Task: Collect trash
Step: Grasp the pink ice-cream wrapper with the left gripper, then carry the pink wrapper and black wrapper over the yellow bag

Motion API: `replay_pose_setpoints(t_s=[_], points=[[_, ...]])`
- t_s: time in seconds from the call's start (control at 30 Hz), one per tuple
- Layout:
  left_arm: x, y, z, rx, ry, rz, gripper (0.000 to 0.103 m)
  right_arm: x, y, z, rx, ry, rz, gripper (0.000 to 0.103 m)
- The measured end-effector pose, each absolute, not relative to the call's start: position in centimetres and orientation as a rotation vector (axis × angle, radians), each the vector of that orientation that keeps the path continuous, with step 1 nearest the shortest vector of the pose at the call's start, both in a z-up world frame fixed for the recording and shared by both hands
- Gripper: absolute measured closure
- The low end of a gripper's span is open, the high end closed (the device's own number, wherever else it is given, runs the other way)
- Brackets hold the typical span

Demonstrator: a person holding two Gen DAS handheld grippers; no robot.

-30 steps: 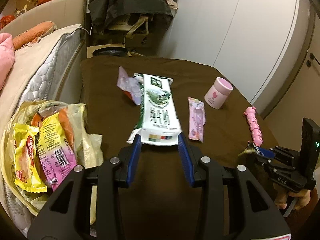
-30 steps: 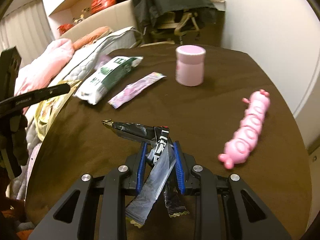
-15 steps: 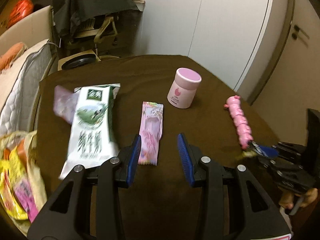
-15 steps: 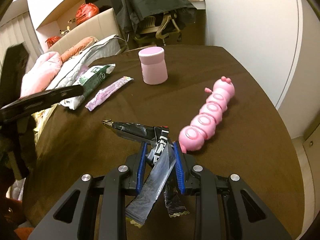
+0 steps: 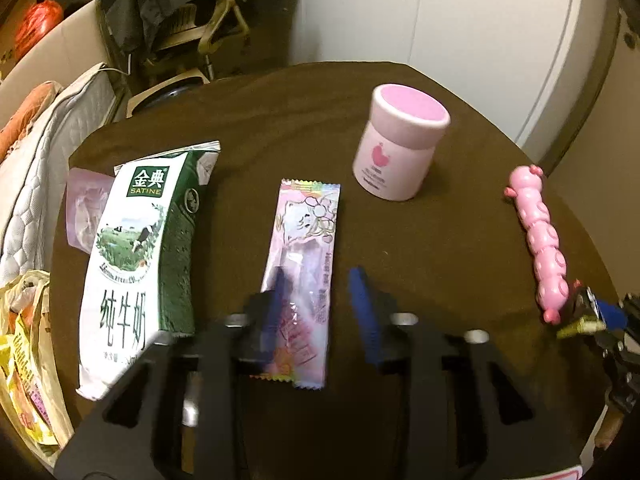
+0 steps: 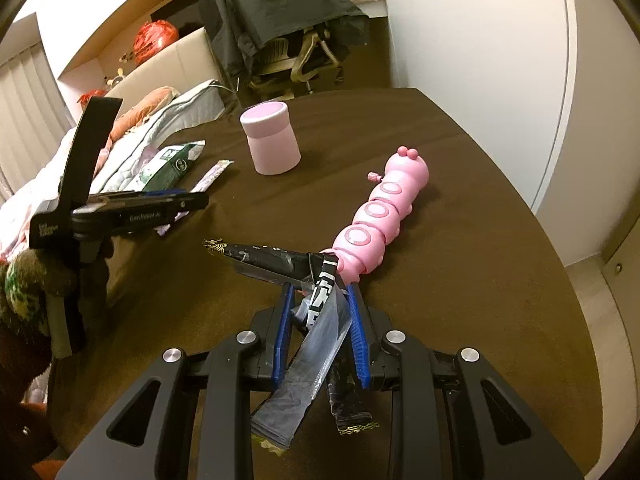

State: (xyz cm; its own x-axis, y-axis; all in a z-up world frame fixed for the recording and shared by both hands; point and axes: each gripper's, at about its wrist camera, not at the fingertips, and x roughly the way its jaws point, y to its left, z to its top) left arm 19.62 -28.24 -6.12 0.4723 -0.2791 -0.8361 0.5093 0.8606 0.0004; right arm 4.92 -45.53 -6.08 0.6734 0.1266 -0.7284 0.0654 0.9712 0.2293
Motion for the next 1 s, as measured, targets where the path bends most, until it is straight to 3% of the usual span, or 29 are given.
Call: replay_pose_setpoints(t_s=[0.57, 1.0], points=[[9.6, -15.6, -0.3, -0.008, 0.875, -0.473, 0.097, 8.4, -37.5, -2.6, 0.170, 0.808, 0.108, 0.078], [9.9, -10.2, 0.4, -0.132, 0.852, -0.422, 0.097, 10.1, -33.5, -1.7, 0.127, 0.821, 0.185, 0.078]])
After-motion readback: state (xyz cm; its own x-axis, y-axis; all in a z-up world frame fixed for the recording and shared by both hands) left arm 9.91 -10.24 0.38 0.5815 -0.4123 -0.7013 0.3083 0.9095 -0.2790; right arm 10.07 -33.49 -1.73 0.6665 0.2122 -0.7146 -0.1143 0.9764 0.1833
